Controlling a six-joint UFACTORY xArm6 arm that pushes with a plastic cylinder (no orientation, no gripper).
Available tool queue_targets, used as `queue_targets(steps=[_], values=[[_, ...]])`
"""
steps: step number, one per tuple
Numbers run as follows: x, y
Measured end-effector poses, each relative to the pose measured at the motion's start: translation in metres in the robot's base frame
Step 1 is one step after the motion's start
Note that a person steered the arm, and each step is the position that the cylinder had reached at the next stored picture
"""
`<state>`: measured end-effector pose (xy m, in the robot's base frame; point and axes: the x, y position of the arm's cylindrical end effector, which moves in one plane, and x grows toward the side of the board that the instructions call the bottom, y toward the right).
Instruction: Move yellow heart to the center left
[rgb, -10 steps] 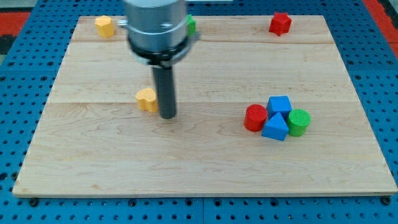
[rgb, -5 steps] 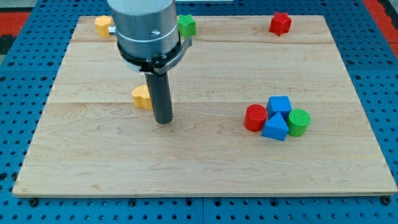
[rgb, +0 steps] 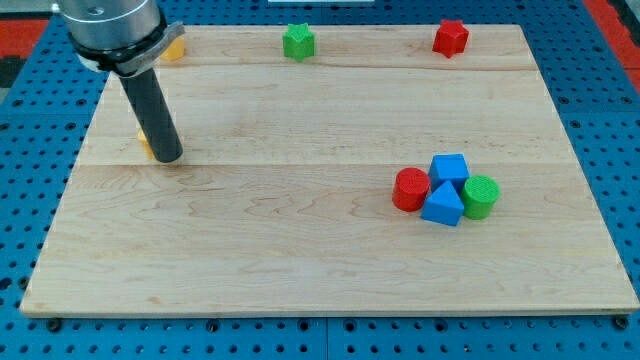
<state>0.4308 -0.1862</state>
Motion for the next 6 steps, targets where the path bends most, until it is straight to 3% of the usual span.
queue_targets(steps=[1, 4, 5, 6], values=[[0.0, -0.023], [-0.001, -0.019], [0.01, 0.029], [0.063, 0.071]])
